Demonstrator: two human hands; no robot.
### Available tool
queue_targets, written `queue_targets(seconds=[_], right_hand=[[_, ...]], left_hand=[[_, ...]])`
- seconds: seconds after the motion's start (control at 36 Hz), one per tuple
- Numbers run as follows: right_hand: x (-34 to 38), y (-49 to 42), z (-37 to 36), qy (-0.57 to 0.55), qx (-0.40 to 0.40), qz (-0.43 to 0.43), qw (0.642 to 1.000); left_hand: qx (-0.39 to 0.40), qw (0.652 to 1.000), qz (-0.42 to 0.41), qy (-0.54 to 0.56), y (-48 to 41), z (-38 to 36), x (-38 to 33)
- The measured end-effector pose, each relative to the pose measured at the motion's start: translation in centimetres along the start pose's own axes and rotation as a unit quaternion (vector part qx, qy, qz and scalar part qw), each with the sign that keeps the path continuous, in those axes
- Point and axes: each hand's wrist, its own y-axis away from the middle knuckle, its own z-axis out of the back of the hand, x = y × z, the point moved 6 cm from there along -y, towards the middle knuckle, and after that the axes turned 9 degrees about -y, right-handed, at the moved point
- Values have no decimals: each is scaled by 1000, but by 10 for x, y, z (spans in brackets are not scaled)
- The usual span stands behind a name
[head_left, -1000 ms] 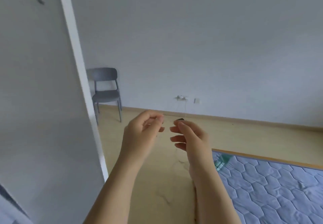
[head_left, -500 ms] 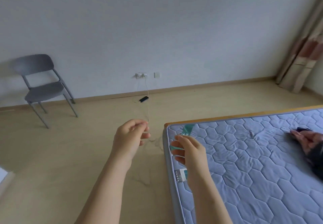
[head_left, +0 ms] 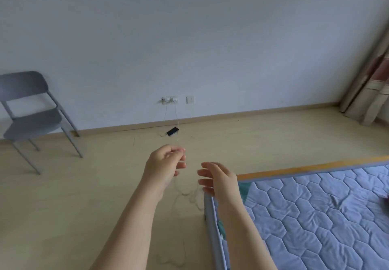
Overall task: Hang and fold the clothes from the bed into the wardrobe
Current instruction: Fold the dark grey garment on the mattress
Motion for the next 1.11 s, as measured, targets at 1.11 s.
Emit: queue_targets(seconds=[1.11], right_hand=[[154, -473, -31, -95, -84, -8, 992]], left_hand=[[111, 986, 113, 54, -497, -185, -86]])
